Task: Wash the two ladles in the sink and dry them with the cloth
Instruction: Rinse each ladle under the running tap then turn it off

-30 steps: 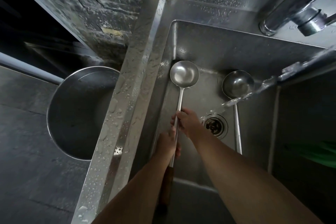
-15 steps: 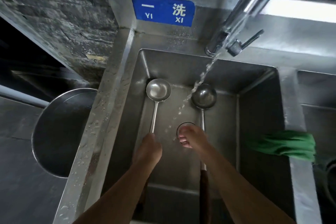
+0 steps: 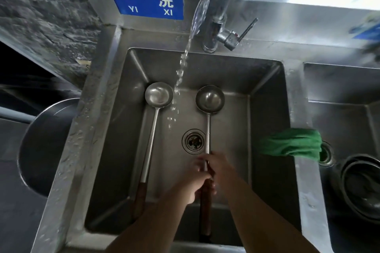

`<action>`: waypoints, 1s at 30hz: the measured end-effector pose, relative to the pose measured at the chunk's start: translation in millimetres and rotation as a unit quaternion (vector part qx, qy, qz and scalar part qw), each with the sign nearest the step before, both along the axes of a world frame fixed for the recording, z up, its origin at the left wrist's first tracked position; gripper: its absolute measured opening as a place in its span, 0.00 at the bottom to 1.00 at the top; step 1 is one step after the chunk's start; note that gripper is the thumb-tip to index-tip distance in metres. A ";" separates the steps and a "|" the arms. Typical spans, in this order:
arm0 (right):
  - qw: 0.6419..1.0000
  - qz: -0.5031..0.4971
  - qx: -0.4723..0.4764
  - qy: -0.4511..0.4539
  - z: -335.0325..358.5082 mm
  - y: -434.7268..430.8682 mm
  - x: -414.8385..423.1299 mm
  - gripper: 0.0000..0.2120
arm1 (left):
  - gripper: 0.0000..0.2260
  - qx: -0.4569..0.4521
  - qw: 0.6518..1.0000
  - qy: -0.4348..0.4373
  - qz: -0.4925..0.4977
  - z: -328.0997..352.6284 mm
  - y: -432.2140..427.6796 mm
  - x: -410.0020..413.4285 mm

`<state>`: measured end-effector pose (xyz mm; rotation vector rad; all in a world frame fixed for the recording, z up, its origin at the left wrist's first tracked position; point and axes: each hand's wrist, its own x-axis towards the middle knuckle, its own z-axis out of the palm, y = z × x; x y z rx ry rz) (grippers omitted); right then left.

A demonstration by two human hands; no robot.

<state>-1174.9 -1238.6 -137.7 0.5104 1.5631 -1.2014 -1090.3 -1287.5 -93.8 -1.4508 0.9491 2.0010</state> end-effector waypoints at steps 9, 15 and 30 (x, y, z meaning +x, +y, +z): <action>0.990 -0.080 -0.098 -0.063 47.9 -39.7 25.6 0.05 | 0.09 -0.125 0.989 0.064 -0.044 52.1 -48.6 30.1; 0.985 -0.087 -0.145 -0.034 100.8 -77.5 28.8 0.05 | 0.09 -0.279 0.910 0.148 -0.270 108.7 -118.7 48.4; 0.856 -0.356 -0.370 -0.067 152.5 -161.8 12.3 0.15 | 0.29 -0.651 0.604 0.060 -0.455 143.3 -180.8 -6.3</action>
